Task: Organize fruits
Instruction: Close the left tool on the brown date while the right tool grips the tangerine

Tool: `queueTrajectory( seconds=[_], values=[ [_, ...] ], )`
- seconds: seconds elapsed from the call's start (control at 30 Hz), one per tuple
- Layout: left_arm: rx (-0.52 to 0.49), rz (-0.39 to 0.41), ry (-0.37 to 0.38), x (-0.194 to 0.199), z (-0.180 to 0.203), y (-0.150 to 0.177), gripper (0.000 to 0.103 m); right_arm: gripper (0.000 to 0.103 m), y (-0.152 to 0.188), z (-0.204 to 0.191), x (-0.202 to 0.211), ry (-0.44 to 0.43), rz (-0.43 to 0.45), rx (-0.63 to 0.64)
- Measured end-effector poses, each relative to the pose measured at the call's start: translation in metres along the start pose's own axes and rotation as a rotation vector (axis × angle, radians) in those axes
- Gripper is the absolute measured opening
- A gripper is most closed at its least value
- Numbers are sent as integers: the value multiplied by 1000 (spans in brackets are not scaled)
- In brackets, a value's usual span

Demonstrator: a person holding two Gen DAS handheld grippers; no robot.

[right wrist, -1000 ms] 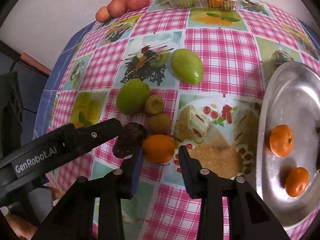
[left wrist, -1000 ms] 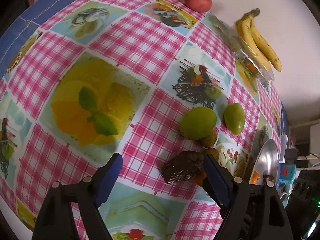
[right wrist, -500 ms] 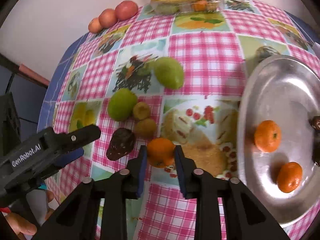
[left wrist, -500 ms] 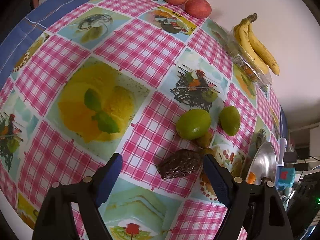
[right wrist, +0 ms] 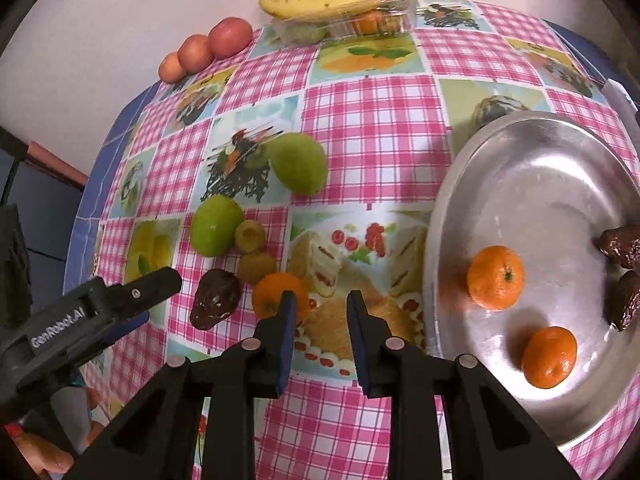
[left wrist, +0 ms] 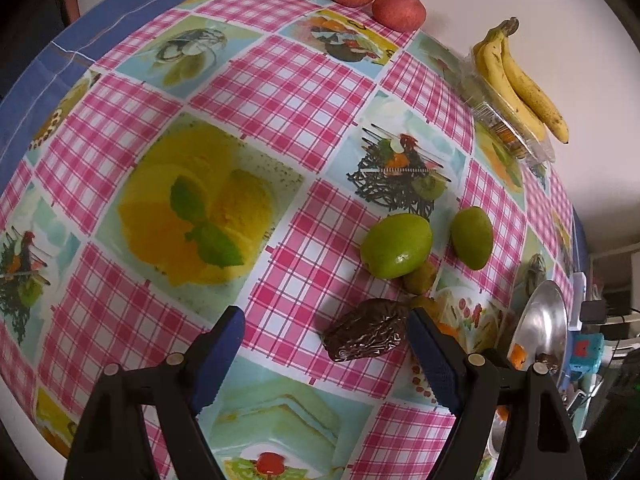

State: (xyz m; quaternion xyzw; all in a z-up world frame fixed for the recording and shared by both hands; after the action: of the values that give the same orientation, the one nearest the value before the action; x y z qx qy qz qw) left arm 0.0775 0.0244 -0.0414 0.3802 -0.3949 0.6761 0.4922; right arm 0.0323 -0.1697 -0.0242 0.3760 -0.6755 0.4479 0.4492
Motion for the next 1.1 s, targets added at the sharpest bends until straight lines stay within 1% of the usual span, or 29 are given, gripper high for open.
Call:
queueTrajectory(
  seconds=[0.2, 0.27, 0.37, 0.43, 0.53, 0.57, 0.6, 0.83, 0.97, 1.1],
  values=[
    [-34, -28, 11, -8, 9, 4, 84, 27, -10, 15, 22, 39, 82, -43],
    [-37, -41, 28, -10, 11, 6, 78, 27, -12, 20, 29, 56, 107, -57],
    [-41, -53, 38, -14, 14, 8, 75, 27, -15, 28, 38, 57, 136, -79],
    [-40, -61, 44, -16, 15, 8, 65, 27, -16, 33, 44, 49, 153, -100],
    [-32, -77, 62, -21, 16, 9, 64, 27, -18, 42, 49, 47, 167, -129],
    [-28, -82, 70, -22, 16, 9, 62, 27, -18, 45, 50, 48, 169, -137],
    [-21, -92, 81, -24, 16, 10, 57, 27, -18, 47, 50, 49, 170, -144],
    [4, -72, 108, -22, 14, 9, 57, 27, -17, 51, 45, 52, 157, -151],
    [45, -20, 110, -8, -1, 1, 56, 27, -16, 43, 37, 54, 139, -118],
    [101, 35, 115, 2, -16, -9, 56, 27, -12, 23, 22, 31, 101, -56]
  ],
)
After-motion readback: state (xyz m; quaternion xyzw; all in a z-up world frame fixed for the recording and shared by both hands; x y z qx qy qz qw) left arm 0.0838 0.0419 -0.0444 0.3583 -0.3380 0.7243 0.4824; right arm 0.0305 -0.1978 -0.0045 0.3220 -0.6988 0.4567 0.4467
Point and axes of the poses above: each gripper's, at about its wrist camera, not at the fingertips, and x roughly against the way its jaws point, z to its right, y to its underside, the point moved 2 cm from there along -x, roughly the way its jaws point, and after that the axes turned 6 degrees about y, right-handed, at the moved point
